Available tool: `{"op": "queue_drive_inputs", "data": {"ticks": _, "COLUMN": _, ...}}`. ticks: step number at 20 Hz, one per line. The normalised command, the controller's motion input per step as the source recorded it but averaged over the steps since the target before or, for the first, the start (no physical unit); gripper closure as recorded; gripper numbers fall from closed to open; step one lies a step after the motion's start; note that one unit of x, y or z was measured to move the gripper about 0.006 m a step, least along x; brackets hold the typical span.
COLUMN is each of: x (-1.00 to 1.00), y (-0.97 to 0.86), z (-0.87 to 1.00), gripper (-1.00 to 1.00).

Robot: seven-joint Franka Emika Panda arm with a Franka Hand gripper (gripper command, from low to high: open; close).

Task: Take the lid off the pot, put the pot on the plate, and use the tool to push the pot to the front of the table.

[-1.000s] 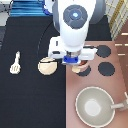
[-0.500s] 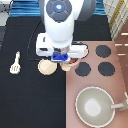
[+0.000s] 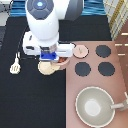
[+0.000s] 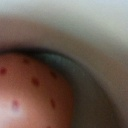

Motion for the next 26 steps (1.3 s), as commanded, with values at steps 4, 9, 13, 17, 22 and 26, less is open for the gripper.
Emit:
{"op": "queue_drive_inputs", "data": {"ticks": 4, "x": -0.93, "y": -0.54, "z": -0.56, "gripper": 1.00}}
{"op": "queue_drive_inputs", "data": {"ticks": 9, "x": -0.98, "y": -0.45, "z": -0.64, "gripper": 1.00}}
{"op": "queue_drive_inputs", "data": {"ticks": 13, "x": -0.78, "y": -0.37, "z": -0.64, "gripper": 1.00}}
{"op": "queue_drive_inputs", "data": {"ticks": 17, "x": -0.47, "y": -0.42, "z": -0.68, "gripper": 1.00}}
{"op": "queue_drive_inputs", "data": {"ticks": 22, "x": -0.16, "y": -0.35, "z": -0.60, "gripper": 1.00}}
{"op": "queue_drive_inputs", "data": {"ticks": 26, "x": -0.12, "y": -0.17, "z": -0.49, "gripper": 1.00}}
